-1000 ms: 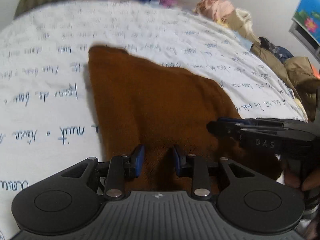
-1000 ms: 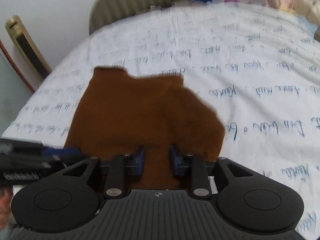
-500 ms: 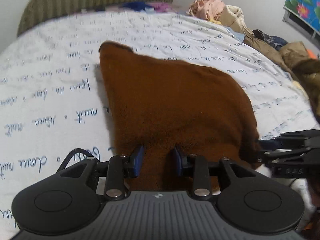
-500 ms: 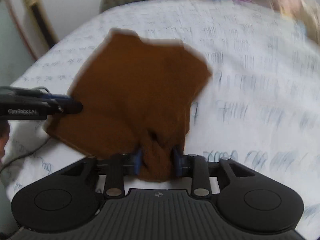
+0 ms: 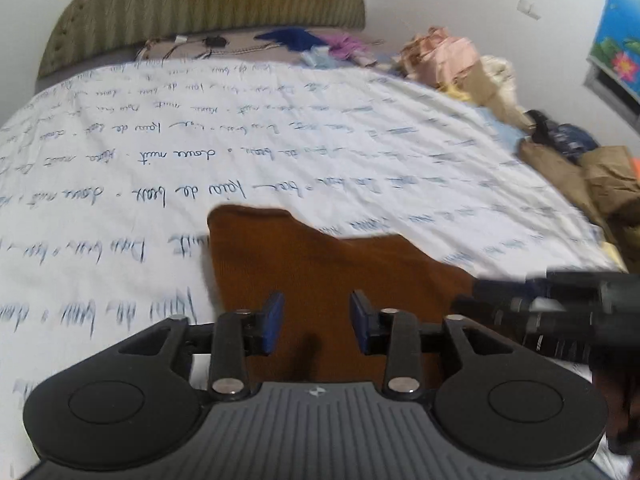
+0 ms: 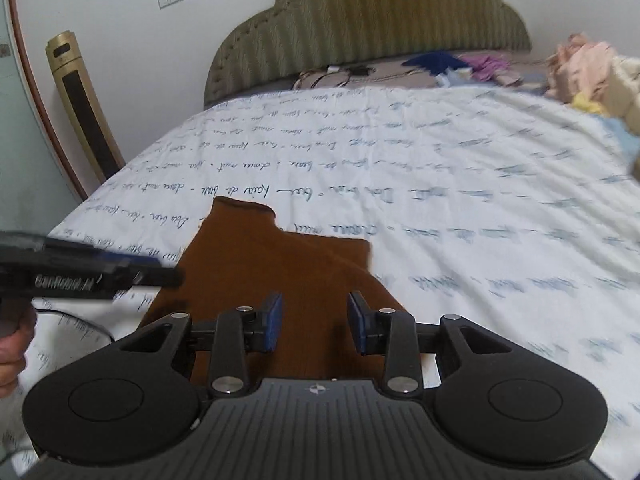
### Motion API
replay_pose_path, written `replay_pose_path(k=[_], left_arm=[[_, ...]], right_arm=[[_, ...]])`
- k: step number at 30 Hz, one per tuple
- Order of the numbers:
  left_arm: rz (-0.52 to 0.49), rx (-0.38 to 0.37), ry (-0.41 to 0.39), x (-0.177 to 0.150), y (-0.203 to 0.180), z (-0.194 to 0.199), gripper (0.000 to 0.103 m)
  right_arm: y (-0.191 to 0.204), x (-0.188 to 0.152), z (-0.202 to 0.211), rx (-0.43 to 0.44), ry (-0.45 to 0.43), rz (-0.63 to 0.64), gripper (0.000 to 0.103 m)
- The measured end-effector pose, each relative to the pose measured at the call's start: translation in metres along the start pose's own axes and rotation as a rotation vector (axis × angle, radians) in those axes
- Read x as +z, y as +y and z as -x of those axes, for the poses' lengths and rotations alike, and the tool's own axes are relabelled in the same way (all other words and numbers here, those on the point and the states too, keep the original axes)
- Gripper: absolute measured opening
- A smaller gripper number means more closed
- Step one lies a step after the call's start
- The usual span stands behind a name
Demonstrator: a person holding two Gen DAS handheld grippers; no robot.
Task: Fold small clothes
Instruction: 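Release the sweater and pull both open grippers back from it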
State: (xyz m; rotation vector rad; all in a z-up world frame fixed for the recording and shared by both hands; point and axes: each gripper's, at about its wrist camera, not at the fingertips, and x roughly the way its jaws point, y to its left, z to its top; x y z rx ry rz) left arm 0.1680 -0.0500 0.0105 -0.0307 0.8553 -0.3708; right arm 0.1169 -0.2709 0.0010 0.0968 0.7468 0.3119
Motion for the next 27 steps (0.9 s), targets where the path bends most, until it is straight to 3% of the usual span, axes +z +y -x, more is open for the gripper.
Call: replay_pose_path(k=[4,6,9,12,16,22,27], left_arm=[[0.062,0.041,0.088,0.005,0.019,-0.063,0.043],[0.023,0.043,0.044,0.0,0.016,-0.067,0.044],[-0.049,0.097,0.045,-0.004,0.001,-0.066,0.044],[-0.054,0.11,0.025,-0.005,-0.004,-0.051,0.044],[-0.013,0.108,-0.003,-0.022,0.004,-0.016,0.045],[0.015,0.198,-0.058,-0.063,0.002,0.036,0.048],[0.035,0.254,-0.08,-0.085,-0.01,0.046,0.048]], right_arm=[[-0.005,0.0,-0.058,-0.083,0.137,-0.024,0.038],[-0.008,-0.008,-0.062,-0.086,0.113,-0.021,0.046],[-0.017,-0.006,-0.064,-0.052,0.129,-0.078,0.047],[-0.022,-0.004,-0.052,-0.025,0.107,-0.098,0.047],[-0.015,-0.016,-0.008,-0.017,0.009,-0.1,0.047],[0.008,-0.054,0.051,0.002,-0.042,-0.066,0.047],[0.033,-0.091,0.049,-0.1,-0.037,-0.024,0.048]])
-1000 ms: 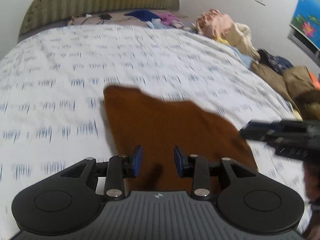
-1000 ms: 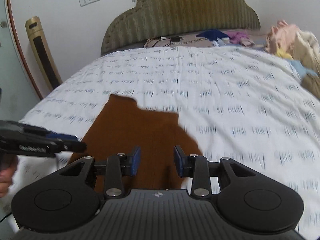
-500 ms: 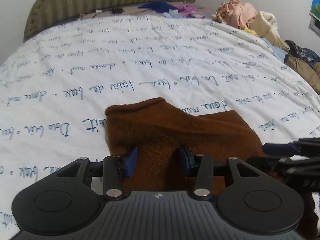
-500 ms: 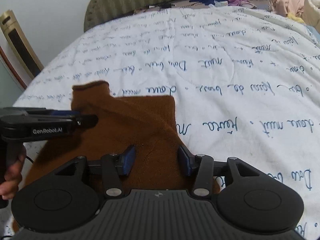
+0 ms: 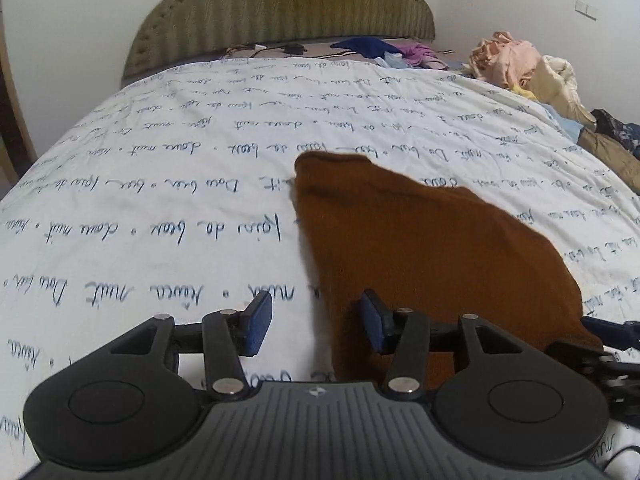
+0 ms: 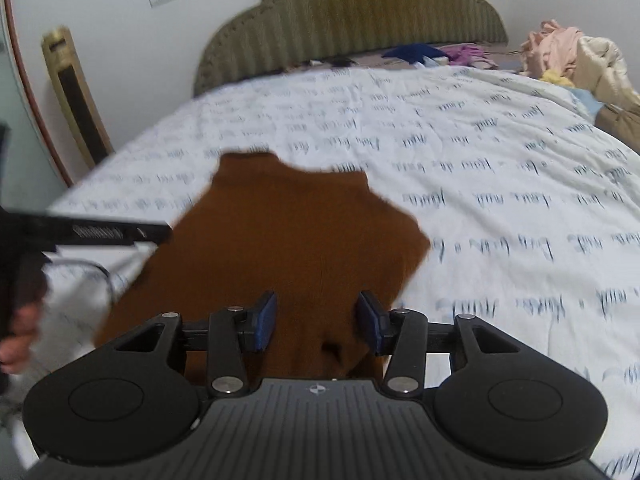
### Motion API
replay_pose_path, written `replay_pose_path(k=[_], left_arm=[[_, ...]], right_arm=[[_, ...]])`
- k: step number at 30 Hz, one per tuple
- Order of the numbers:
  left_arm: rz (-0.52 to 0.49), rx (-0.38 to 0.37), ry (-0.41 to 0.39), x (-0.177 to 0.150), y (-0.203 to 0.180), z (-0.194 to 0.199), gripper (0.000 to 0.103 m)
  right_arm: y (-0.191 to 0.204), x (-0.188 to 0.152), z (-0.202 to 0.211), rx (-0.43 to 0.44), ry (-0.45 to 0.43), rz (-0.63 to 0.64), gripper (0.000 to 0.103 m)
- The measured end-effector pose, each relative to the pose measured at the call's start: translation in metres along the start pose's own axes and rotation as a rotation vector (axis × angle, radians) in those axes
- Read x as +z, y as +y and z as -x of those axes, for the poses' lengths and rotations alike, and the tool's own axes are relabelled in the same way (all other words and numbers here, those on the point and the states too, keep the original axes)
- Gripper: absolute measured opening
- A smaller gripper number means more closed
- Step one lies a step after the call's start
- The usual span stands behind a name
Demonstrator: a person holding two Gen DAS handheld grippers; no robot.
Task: Fold small clothes
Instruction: 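Release the sweater and pull both open grippers back from it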
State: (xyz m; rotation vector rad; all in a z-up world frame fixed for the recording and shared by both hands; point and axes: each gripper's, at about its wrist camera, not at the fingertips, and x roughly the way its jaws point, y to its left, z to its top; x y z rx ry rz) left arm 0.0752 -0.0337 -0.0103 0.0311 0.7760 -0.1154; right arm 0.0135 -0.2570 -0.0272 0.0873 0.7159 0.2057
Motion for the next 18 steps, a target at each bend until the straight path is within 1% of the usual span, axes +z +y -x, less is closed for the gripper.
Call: replay_pose_path(k=[1,2,4,6,8,9,12,18], left_arm=[[-0.009,0.015,-0.002,-0.003,-0.004,-0.002,0.048],[-0.024,0.032,0.003,-0.005,-0.008,-0.006,0.049],[-0.002,0.036,0.005,-0.008,-0.008,-0.01,0.049],[0.018,0.029,0.01,-0.007,-0.006,-0.009,0.049],[0.034,0.026,0.012,-0.006,-0.004,-0.005,0.049],[0.033,0.023,0.011,-0.006,-0.004,-0.002,0.049],[0.038,0.019,0.005,-0.007,-0.002,0.007,0.049],[0.034,0.03,0.0,-0.012,-0.001,0.028,0.049]], right_arm=[[0.003,-0.005,-0.007,-0.035,-0.001,0.008,0.051],[0.004,-0.009,-0.012,-0.045,-0.005,0.015,0.059],[0.0,-0.009,-0.023,-0.053,0.022,-0.021,0.066],[-0.008,-0.004,-0.021,-0.016,0.03,-0.089,0.065],[-0.006,0.0,-0.011,-0.029,0.002,-0.074,0.061],[-0.004,0.001,-0.003,-0.04,-0.022,-0.061,0.061],[-0.003,0.005,0.017,-0.036,-0.071,-0.057,0.061],[0.0,0.007,0.047,-0.044,-0.129,-0.045,0.061]])
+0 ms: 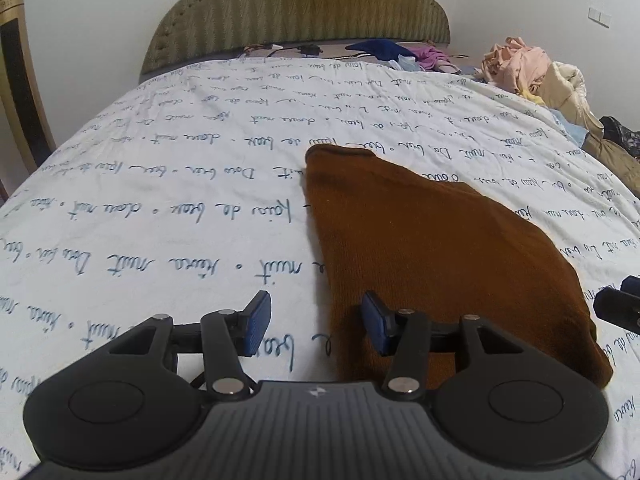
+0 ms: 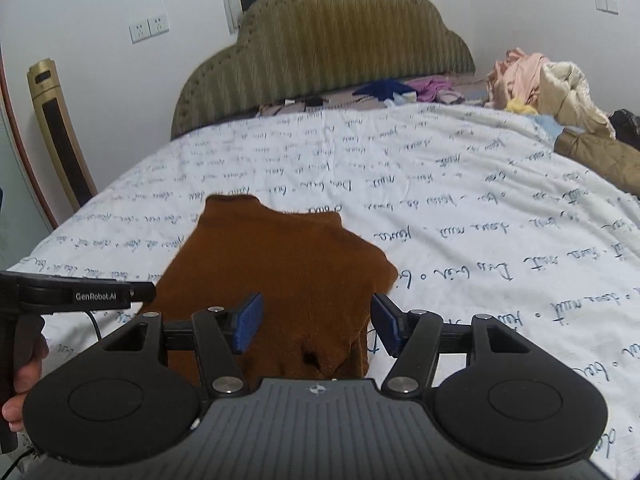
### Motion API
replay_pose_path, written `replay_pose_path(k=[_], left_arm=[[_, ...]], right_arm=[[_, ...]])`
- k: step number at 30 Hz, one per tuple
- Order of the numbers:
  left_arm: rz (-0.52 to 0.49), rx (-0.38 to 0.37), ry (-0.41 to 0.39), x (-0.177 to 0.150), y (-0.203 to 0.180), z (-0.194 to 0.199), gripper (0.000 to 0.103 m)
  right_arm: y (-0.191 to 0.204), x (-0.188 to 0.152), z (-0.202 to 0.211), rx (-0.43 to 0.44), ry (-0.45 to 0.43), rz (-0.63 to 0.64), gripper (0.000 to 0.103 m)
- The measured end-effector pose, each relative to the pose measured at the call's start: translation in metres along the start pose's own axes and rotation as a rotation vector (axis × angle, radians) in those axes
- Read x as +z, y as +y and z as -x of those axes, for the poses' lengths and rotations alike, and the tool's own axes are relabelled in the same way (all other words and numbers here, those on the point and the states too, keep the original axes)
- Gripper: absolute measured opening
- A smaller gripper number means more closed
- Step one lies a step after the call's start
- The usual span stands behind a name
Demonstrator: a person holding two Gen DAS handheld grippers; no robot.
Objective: Fold small clothes
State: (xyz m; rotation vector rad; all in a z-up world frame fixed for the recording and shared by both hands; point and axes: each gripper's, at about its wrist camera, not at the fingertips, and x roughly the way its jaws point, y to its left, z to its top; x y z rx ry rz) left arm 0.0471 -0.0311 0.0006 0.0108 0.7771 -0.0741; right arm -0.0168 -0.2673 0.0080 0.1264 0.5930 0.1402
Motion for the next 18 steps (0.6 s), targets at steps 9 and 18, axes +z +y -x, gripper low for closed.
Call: replay_pose_path(k=[9,18], left_arm=[[0.019,0.028,-0.031,-0.011,0.008,0.03,0.05],[0.037,0.074,-0.082,-0.026,0.011,0.057,0.082]], right_arm=[[0.01,-0.013,0.015,0.011,-0.005,-0.035,0.077],[0.024,-0.027,0.017,-0.009,0.001,-0.039,0.093]])
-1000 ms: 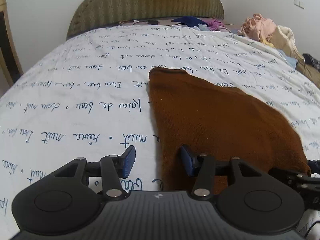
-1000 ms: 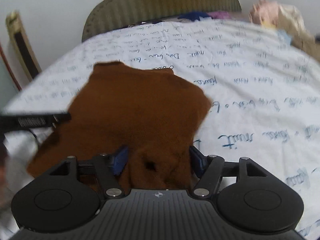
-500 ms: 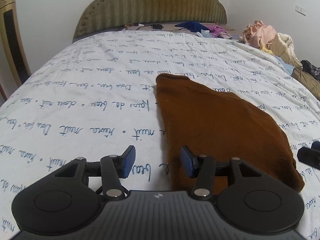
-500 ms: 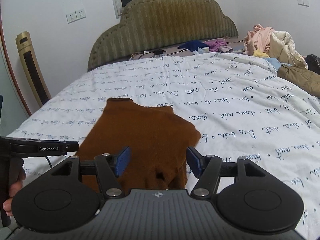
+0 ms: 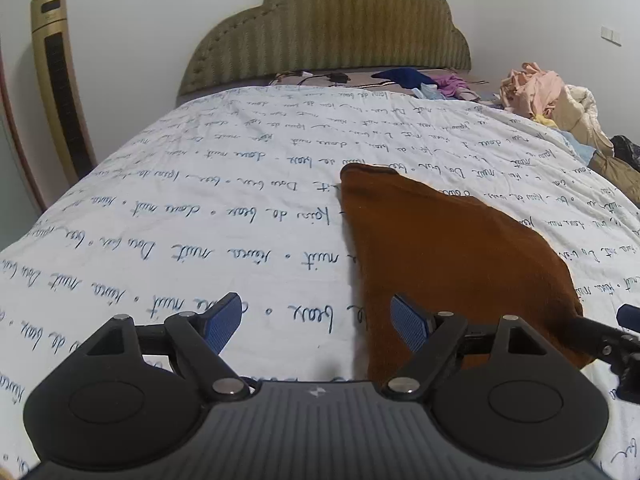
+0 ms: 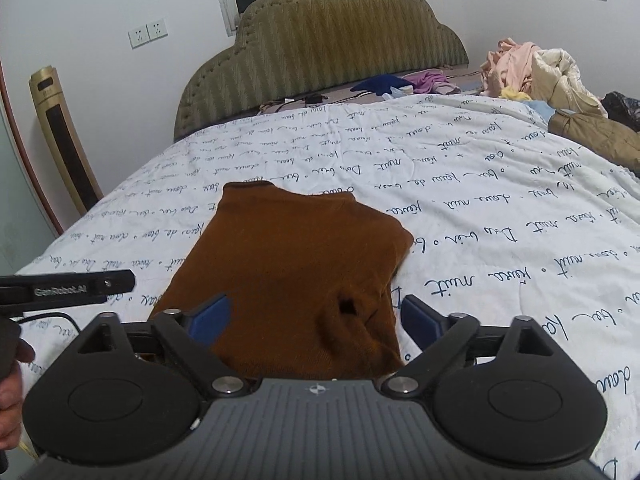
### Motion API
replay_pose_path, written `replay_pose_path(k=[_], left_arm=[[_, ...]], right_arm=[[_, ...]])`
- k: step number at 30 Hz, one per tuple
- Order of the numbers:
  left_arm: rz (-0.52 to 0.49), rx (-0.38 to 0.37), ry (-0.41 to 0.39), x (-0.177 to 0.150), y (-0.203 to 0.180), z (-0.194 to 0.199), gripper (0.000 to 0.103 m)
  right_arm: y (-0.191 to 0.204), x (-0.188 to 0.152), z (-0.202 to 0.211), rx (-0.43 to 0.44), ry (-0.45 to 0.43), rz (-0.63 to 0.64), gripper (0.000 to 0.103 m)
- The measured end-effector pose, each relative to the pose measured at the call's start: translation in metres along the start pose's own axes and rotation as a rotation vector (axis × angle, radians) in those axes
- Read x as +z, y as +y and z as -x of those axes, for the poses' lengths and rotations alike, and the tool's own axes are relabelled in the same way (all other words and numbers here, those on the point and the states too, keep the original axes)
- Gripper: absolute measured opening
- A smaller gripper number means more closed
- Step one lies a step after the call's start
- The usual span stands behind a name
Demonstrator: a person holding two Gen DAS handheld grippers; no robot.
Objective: Fold small clothes
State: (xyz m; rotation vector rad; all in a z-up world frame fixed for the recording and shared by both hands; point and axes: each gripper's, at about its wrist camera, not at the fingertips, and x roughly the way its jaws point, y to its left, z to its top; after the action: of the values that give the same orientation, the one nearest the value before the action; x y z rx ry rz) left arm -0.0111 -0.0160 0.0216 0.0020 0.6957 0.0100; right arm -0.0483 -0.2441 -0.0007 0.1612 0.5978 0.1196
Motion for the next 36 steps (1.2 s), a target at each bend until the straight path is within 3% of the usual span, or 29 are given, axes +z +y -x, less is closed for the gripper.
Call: replay_pose_path(k=[4,15,36], left_arm=[[0.031,-0.018,0.022,-0.004,0.007,0.005,0.082],[0.05,-0.008,0.016,-0.014,0.013,0.02,0.082],[0.058,-0.01,0.057,-0.024,0.012,0.001,0.082]], right_arm=[[0.01,-0.004,0.001,-0.021,-0.002,0.024,0.098],[0.027,-0.011,0.011,-0.031,-0.016,0.063,0.098],[0.017,-0.02,0.005,-0.06,-0.008,0.051,0.1]])
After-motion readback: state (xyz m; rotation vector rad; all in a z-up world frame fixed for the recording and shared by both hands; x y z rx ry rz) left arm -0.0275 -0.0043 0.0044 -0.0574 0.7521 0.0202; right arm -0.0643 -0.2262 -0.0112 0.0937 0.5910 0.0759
